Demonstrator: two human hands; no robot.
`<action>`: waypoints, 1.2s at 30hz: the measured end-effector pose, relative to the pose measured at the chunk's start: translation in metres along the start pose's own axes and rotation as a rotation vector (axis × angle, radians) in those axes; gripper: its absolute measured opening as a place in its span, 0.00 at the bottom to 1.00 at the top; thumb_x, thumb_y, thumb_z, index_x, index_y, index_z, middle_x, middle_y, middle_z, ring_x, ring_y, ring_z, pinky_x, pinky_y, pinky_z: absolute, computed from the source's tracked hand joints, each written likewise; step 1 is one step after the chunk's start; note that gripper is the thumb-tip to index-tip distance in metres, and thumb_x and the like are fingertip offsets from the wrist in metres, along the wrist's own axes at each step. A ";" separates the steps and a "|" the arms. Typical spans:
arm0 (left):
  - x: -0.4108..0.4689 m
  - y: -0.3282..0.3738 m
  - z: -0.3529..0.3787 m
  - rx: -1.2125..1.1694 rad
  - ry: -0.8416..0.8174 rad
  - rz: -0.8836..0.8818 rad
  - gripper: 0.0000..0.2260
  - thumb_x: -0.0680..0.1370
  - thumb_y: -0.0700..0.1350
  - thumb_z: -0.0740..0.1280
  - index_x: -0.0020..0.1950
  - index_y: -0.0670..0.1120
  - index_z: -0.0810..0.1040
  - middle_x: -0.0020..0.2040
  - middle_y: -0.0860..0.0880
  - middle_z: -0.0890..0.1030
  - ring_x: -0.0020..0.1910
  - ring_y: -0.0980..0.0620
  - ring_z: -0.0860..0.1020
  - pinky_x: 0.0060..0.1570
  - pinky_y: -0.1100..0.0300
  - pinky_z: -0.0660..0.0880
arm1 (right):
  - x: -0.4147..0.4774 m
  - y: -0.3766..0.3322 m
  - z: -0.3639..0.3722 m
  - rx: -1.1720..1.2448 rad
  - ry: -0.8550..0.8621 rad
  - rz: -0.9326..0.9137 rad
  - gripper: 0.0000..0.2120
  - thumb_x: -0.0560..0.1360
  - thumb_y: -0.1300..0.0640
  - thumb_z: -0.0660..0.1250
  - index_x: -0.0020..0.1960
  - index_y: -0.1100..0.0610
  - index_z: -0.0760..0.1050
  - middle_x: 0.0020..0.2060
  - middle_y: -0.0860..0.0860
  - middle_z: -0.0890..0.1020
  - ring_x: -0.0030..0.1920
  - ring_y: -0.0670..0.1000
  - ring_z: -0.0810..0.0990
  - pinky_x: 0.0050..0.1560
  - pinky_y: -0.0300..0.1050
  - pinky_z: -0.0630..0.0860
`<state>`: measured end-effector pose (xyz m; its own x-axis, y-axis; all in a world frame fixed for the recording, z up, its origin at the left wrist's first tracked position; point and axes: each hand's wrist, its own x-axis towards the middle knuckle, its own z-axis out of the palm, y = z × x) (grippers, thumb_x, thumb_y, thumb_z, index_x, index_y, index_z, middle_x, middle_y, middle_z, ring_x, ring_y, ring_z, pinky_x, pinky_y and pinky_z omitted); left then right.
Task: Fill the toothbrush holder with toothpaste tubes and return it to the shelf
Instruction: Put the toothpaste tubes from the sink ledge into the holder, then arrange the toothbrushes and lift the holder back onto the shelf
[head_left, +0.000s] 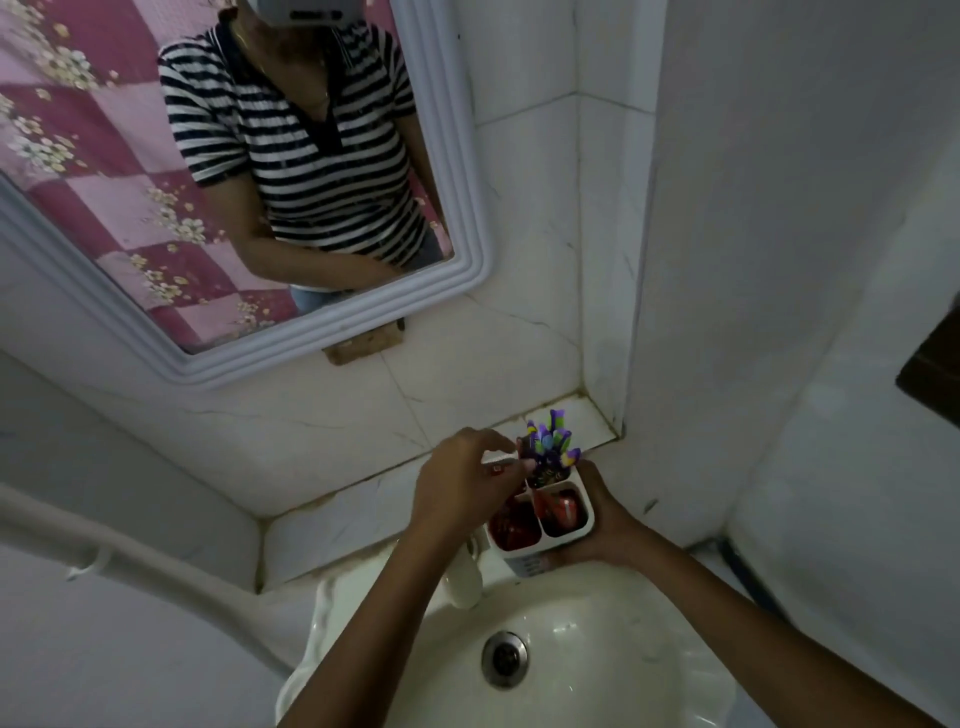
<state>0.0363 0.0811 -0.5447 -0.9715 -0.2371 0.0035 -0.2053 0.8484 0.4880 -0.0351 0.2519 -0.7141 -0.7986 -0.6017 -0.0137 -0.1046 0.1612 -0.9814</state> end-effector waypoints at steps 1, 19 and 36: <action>-0.001 -0.006 0.000 0.034 0.007 -0.030 0.19 0.73 0.61 0.67 0.59 0.53 0.79 0.59 0.51 0.79 0.57 0.51 0.77 0.52 0.54 0.75 | 0.000 0.001 -0.001 -0.007 0.011 -0.012 0.56 0.52 0.48 0.86 0.70 0.38 0.55 0.68 0.58 0.69 0.67 0.53 0.74 0.64 0.58 0.76; -0.036 0.057 -0.122 -0.665 0.085 -0.082 0.14 0.79 0.56 0.61 0.49 0.48 0.82 0.48 0.49 0.85 0.50 0.52 0.81 0.48 0.57 0.75 | 0.002 -0.174 -0.035 0.139 0.263 -0.358 0.46 0.53 0.66 0.84 0.66 0.70 0.66 0.58 0.68 0.78 0.59 0.65 0.79 0.56 0.59 0.80; -0.016 0.214 -0.539 0.811 1.284 0.337 0.32 0.78 0.60 0.55 0.77 0.44 0.56 0.79 0.45 0.55 0.78 0.45 0.53 0.75 0.44 0.55 | -0.033 -0.801 -0.117 0.188 0.867 -1.014 0.52 0.43 0.38 0.79 0.64 0.50 0.67 0.55 0.50 0.72 0.55 0.52 0.75 0.56 0.57 0.79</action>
<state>0.0724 0.0111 0.0299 -0.3216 0.1383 0.9367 -0.4251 0.8629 -0.2734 0.0057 0.2341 0.0950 -0.5401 0.3048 0.7845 -0.8415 -0.2074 -0.4989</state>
